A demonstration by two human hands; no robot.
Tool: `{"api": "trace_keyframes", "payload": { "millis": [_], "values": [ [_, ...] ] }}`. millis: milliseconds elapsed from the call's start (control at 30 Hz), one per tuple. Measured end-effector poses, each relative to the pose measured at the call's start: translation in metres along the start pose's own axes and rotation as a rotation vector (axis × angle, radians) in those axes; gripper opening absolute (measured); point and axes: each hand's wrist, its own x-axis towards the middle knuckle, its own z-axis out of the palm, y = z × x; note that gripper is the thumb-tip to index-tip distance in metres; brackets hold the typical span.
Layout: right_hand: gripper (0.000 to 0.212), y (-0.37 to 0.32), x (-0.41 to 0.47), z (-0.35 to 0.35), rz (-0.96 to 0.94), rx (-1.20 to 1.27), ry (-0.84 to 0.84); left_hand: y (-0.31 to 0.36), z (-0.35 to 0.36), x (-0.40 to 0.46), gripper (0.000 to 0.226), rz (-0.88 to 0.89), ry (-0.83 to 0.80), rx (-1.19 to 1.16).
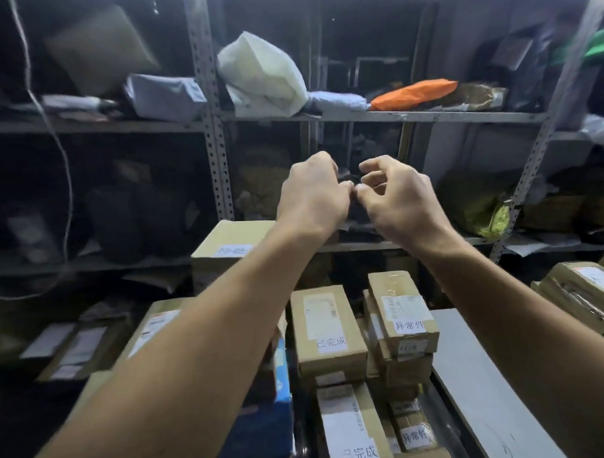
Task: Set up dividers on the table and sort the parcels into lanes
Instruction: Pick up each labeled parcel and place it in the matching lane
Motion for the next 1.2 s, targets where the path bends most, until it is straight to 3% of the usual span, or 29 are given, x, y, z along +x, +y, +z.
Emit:
{"api": "trace_keyframes", "payload": {
  "millis": [267, 500, 867, 1067, 1200],
  "values": [
    [0.032, -0.159, -0.024, 0.085, -0.131, 0.056, -0.079, -0.108, -0.157, -0.041, 0.022, -0.035, 0.112, 0.083],
    [0.026, -0.24, -0.066, 0.207, -0.105, 0.163, -0.146, -0.243, -0.227, -0.087, 0.02, -0.212, 0.147, 0.089],
    [0.036, -0.283, -0.082, 0.373, 0.065, 0.21, -0.708, -0.407, -0.284, -0.143, 0.013, -0.55, 0.257, 0.077],
    [0.032, -0.3, -0.072, 0.451, -0.037, -0.166, -0.968, -0.49, -0.289, -0.15, 0.014, -0.68, 0.25, 0.019],
    [0.037, -0.3, -0.061, 0.52, -0.026, -0.266, -1.05, -0.566, -0.277, -0.145, 0.018, -0.811, 0.161, -0.068]
  ]
}}
